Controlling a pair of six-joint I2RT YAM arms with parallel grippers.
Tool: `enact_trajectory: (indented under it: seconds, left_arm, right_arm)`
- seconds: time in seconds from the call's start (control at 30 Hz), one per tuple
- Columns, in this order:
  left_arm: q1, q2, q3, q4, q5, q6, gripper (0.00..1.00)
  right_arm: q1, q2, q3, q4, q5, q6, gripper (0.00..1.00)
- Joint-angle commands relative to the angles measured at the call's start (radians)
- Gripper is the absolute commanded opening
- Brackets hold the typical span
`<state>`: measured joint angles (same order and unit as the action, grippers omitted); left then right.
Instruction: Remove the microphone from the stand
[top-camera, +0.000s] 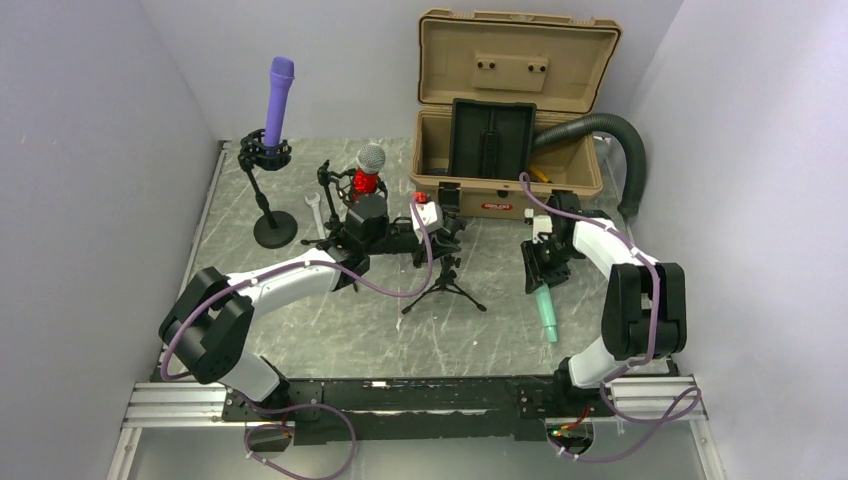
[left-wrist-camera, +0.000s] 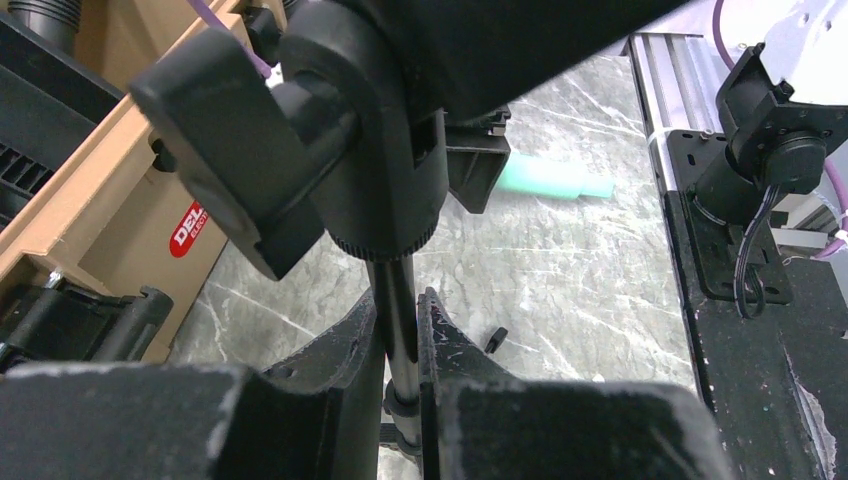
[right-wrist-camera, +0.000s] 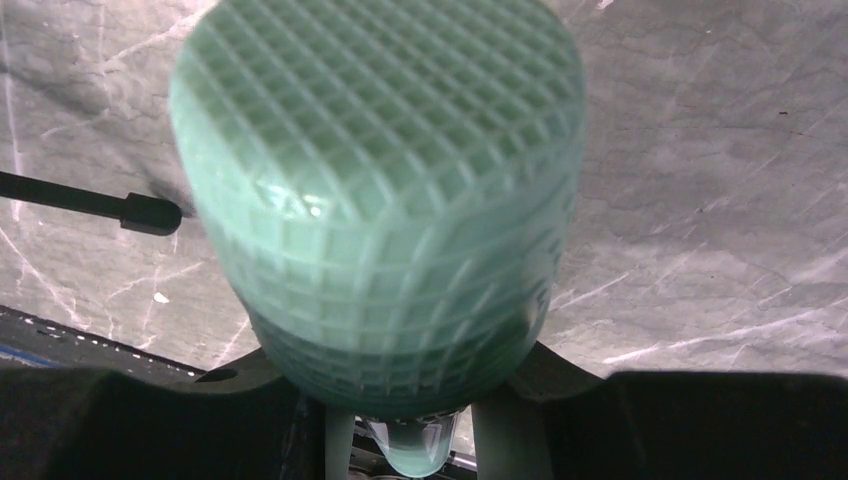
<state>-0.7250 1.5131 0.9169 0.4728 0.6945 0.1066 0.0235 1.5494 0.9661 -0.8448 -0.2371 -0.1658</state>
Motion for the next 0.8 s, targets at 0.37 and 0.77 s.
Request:
enact_trajectory:
  seconds: [0.37,0.77]
  left_arm:
    - [0.010,-0.034,0.004,-0.012,-0.053,0.028,0.02]
    - [0.009,-0.023,0.016,-0.029,-0.058,0.022,0.02]
  right_arm:
    - [0.050,0.132,0.007,0.028,0.073,0.029,0.41]
    - [0.067,0.201,0.011,0.027,0.082,0.030,0.54]
